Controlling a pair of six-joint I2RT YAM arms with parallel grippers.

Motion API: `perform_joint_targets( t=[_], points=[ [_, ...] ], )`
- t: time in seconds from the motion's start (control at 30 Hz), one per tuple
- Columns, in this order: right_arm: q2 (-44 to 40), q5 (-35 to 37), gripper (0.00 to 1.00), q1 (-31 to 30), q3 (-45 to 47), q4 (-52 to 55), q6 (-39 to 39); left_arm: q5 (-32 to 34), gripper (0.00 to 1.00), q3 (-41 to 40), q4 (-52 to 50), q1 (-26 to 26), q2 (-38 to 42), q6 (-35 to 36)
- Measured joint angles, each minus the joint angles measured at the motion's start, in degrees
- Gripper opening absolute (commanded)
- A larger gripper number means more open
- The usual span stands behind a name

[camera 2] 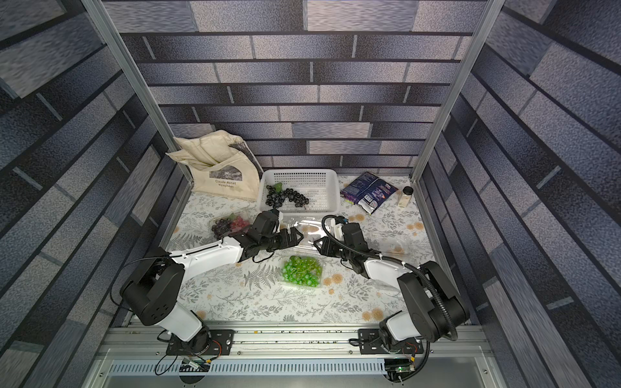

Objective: Pack grapes into containers
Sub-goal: Close the packing box at the center of the board.

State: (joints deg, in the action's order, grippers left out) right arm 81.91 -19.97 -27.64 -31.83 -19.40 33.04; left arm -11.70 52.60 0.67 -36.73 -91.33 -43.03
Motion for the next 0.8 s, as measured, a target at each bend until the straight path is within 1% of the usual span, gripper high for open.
perform_joint_targets(
  t=[0.3, 0.8],
  points=[
    [-2.7, 0.5, 0.61, 0.0, -1.3, 3.9, -1.9, 1.4, 1.00, 0.0, -1.8, 0.1, 2.8, 0.8],
    [-3.7, -0.3, 0.63, 0.0, -4.0, 7.7, -5.1, 1.7, 1.00, 0.1, -4.2, 3.0, 7.5, 2.1]
  ],
)
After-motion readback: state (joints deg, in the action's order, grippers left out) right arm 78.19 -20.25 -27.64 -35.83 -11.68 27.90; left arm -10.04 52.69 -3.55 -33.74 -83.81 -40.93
